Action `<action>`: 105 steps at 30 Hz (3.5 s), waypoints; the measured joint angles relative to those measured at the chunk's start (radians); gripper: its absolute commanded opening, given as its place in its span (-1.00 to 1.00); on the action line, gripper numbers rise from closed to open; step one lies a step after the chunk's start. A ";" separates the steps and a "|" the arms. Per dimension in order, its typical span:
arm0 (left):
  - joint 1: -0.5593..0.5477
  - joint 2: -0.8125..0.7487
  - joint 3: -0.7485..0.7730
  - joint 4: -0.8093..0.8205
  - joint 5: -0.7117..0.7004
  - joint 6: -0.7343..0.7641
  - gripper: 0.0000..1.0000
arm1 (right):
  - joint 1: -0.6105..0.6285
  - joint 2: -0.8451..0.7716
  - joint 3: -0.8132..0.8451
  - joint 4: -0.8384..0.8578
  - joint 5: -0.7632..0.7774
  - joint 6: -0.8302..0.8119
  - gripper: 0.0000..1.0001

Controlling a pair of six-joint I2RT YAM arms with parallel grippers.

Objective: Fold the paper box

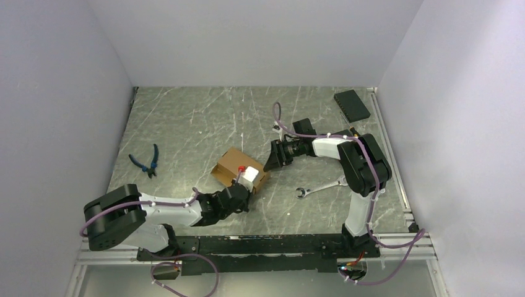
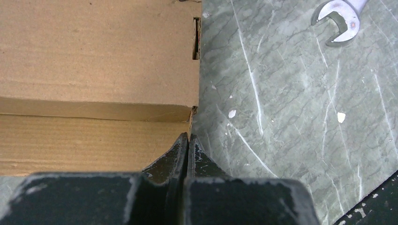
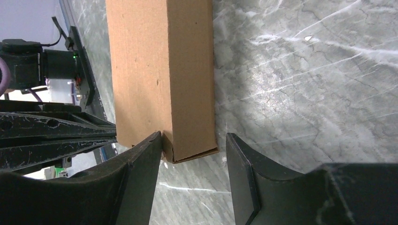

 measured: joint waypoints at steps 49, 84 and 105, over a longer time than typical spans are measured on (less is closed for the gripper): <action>0.048 -0.206 -0.116 -0.283 0.116 -0.744 -0.98 | 0.002 -0.002 0.021 -0.045 0.030 -0.079 0.40; 0.241 -0.311 0.065 -0.461 0.265 -0.407 0.08 | 0.002 -0.002 0.021 -0.045 0.037 -0.078 0.40; 0.650 -0.251 -0.047 -0.514 0.165 -0.590 -1.00 | 0.002 -0.002 0.021 -0.045 0.036 -0.078 0.40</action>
